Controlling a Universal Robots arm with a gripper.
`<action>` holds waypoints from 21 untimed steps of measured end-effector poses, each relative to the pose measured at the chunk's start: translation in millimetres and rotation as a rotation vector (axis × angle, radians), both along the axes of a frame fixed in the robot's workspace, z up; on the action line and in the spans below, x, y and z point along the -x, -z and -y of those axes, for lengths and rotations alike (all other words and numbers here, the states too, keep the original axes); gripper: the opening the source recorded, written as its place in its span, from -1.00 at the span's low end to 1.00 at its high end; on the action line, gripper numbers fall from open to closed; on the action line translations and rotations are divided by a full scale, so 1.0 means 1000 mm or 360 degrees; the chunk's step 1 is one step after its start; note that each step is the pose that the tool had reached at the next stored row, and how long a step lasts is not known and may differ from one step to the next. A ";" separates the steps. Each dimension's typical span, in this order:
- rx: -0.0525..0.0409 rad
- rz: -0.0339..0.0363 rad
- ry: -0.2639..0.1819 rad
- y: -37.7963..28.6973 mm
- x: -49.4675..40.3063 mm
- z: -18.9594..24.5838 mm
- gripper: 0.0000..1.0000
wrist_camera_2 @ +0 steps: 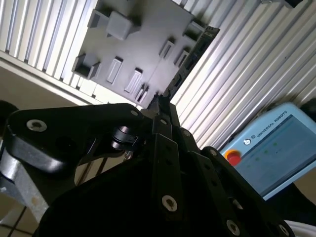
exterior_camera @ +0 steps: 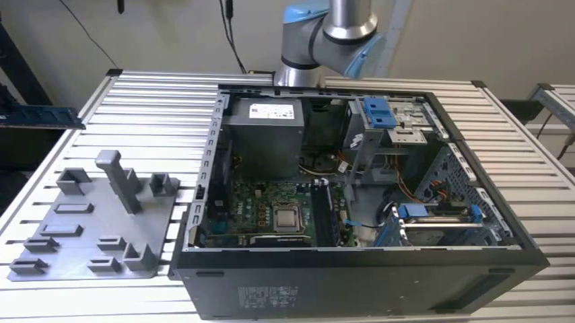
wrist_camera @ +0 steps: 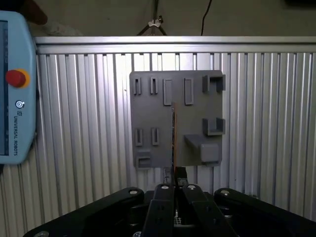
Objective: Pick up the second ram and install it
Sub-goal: 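Pick up the second ram and move it above second insertion slot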
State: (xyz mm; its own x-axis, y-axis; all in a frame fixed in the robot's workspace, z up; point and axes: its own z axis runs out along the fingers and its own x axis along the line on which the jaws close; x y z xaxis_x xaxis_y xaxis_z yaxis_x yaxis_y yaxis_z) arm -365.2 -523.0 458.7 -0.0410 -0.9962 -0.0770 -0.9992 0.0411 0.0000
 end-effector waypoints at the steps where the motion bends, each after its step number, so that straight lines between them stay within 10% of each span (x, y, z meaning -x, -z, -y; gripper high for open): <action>1: 0.0000 0.0000 0.0000 0.0000 -0.0044 -0.0001 -0.74; 21: 0.0000 0.0000 -0.0003 0.0000 -0.0909 -0.0017 -0.74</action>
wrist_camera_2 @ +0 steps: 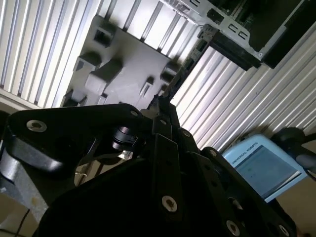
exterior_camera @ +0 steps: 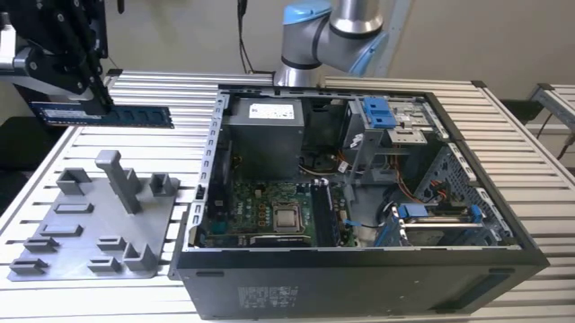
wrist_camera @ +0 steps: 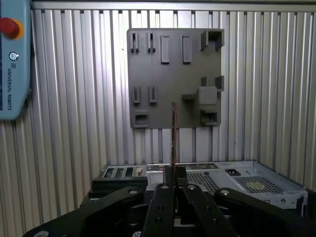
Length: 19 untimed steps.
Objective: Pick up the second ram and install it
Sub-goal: 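Pick up the second ram and move it above second insertion slot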
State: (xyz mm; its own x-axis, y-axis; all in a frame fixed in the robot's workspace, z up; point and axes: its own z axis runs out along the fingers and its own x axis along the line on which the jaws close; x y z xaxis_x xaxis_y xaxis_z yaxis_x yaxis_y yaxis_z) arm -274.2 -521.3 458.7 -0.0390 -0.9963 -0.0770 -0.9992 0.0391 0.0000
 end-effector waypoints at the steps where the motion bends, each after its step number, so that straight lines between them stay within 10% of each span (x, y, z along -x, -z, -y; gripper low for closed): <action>1: 0.0000 0.0000 0.0000 0.0000 -0.0041 -0.0001 -0.74; 19: -0.0001 0.0000 -0.0003 0.0000 -0.0790 -0.0008 -0.74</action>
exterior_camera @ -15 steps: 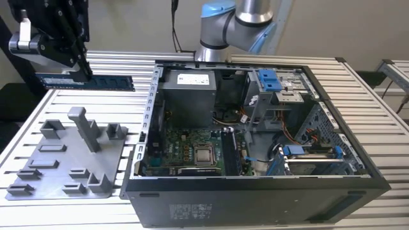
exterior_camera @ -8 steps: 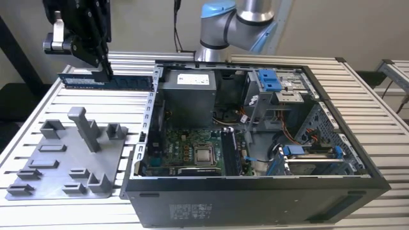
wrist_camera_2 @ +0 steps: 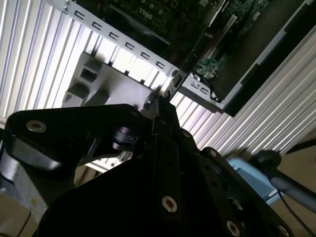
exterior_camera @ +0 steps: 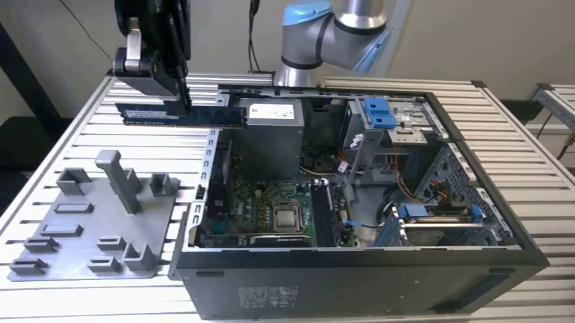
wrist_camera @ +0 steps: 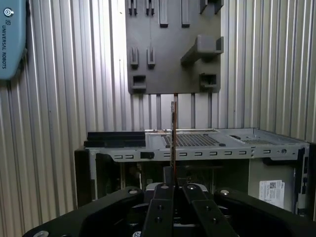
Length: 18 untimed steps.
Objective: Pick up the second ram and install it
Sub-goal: 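Pick up the second ram and move it above second insertion slot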
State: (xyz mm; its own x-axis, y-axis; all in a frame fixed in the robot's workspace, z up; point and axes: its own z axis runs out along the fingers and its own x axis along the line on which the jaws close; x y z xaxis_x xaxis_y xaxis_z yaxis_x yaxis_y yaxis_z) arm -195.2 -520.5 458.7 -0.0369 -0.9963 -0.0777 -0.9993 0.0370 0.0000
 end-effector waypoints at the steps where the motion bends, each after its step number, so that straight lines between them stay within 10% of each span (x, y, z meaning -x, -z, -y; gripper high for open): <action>1: 0.0000 0.0000 0.0000 0.0000 -0.0041 0.0000 -0.74; 18: 0.0000 0.0000 -0.0003 0.0000 -0.0742 -0.0010 -0.74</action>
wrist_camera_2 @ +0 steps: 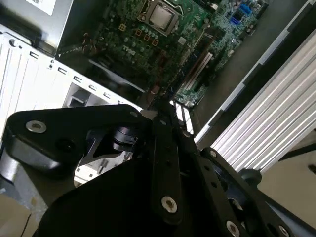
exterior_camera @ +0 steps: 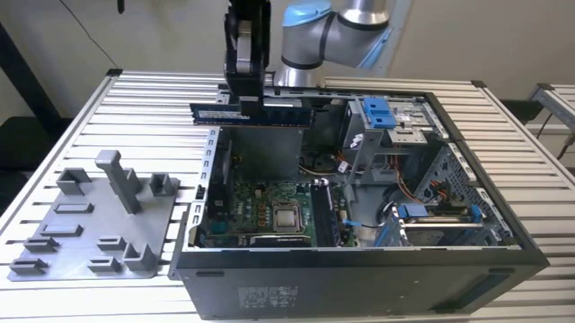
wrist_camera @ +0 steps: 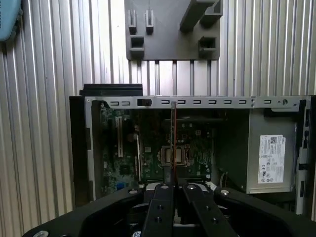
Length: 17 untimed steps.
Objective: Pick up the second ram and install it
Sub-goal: 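Pick up the second ram and move it above second insertion slot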
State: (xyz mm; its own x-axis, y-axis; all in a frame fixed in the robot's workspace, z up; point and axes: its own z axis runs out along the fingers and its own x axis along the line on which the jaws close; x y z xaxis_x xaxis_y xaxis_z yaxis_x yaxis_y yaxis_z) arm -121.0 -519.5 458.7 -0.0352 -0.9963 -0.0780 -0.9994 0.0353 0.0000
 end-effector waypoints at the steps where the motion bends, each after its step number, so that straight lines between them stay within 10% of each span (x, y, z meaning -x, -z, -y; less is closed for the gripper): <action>1: 0.0000 0.0000 0.0000 0.0000 -0.0043 -0.0001 -0.74; 17: 0.0000 0.0000 -0.0002 0.0000 -0.0753 -0.0011 -0.74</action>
State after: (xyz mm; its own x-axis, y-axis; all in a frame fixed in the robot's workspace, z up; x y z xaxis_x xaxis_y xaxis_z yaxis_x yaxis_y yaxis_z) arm -45.7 -518.5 458.7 -0.0342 -0.9964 -0.0779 -0.9994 0.0343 0.0000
